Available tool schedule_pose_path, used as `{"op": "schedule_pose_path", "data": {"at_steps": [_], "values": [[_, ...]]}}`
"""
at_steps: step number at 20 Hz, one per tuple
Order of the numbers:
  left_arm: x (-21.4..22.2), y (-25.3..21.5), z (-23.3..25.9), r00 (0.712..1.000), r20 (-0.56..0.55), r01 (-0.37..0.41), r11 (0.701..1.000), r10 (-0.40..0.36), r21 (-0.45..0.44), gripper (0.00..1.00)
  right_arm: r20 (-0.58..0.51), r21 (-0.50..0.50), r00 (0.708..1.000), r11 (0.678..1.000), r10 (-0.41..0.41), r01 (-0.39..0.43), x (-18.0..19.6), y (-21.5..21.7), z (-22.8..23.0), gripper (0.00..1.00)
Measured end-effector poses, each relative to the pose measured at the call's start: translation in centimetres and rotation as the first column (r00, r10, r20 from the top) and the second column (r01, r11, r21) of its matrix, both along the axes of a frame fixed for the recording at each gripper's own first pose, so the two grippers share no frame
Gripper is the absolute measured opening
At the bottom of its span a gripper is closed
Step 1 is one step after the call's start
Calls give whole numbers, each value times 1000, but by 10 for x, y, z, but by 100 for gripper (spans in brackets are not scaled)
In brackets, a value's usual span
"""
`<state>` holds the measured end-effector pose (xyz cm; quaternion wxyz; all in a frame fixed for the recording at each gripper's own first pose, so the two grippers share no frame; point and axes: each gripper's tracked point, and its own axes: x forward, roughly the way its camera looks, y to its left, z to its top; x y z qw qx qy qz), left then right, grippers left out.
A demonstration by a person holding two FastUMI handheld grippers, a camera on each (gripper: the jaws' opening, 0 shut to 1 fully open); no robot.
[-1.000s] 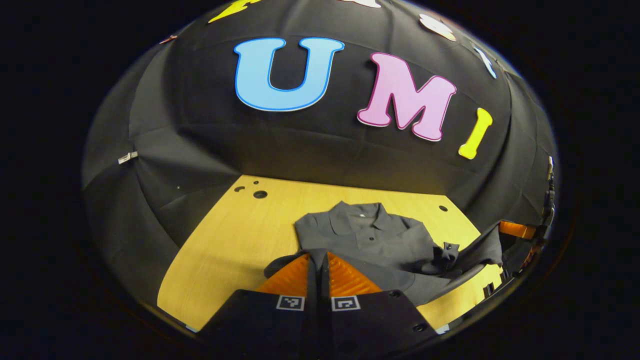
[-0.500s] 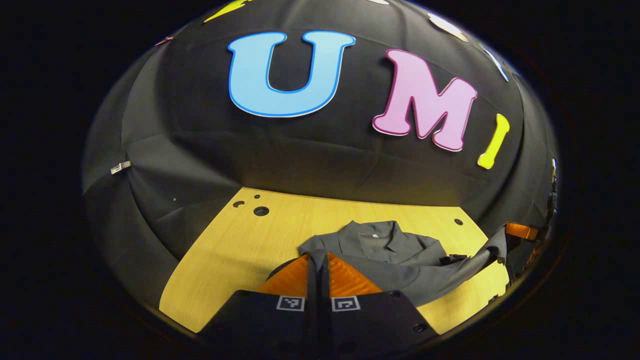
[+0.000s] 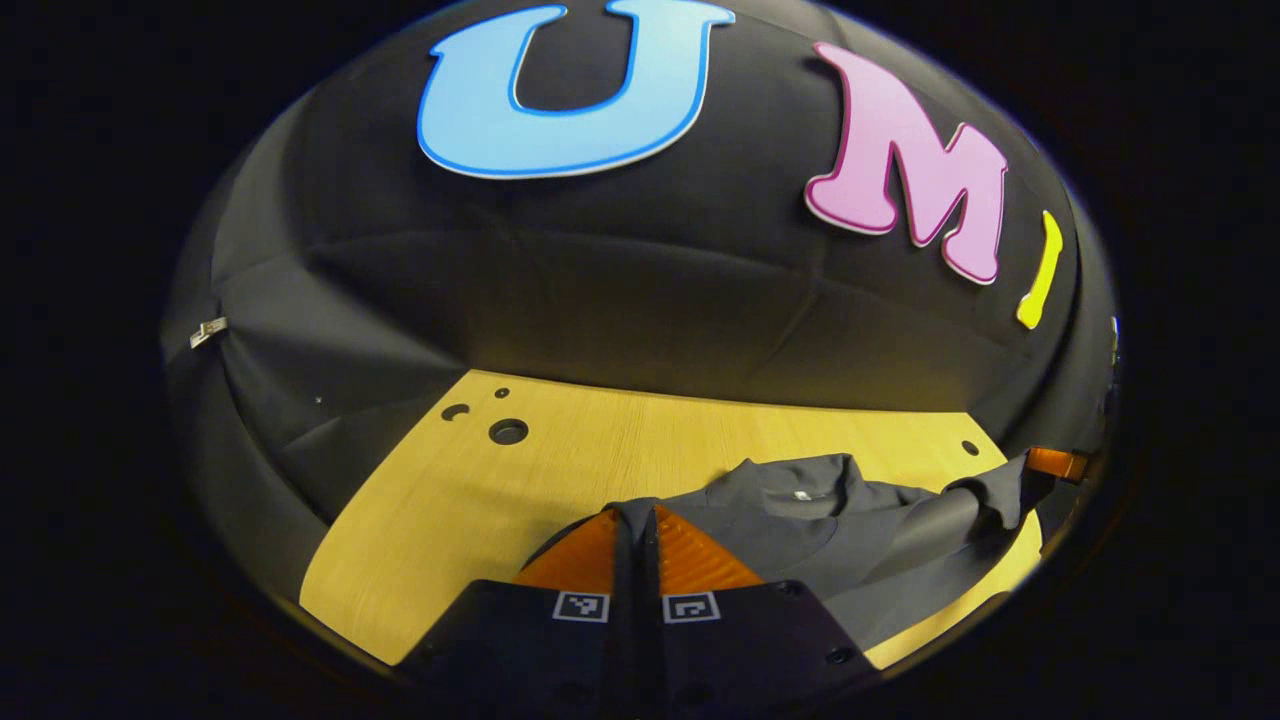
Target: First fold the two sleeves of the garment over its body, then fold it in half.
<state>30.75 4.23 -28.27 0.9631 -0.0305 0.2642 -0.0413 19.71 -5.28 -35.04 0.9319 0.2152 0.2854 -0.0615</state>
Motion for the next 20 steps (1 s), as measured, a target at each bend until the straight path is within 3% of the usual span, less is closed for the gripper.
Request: {"op": "schedule_pose_path", "data": {"at_steps": [8, 13, 14, 15, 17, 18, 19, 20], "values": [[48, -9, -69, 1000, -18, 21, 995, -19, 99, 5, -61, -19, 998, 1000, 16, -17, 33, 4, -87, 5], [52, -11, -89, 999, -19, 29, 988, -27, 148, 8, -99, 11, 995, 1000, 0, 1, 37, 6, -112, 16], [53, -13, -88, 1000, -9, 27, 988, -26, 154, 15, -101, 20, 995, 1000, 4, -2, 37, 8, -112, 20], [51, -13, -86, 1000, -1, 27, 986, -27, 166, 20, -100, 27, 995, 1000, 15, -12, 36, 12, -111, 34], [47, -16, -81, 999, 11, 41, 982, -44, 184, 62, -92, -12, 995, 999, 33, -34, 33, 15, -105, 59], [44, -17, -77, 999, 20, 45, 980, -50, 192, 82, -86, -35, 995, 998, 42, -46, 30, 15, -100, 64], [42, -20, -71, 998, 35, 48, 979, -56, 198, 85, -87, -47, 995, 998, 45, -49, 27, 15, -94, 68], [39, -24, -64, 997, 51, 55, 978, -67, 199, 87, -84, -48, 995, 998, 44, -48, 26, 15, -90, 88]]}}
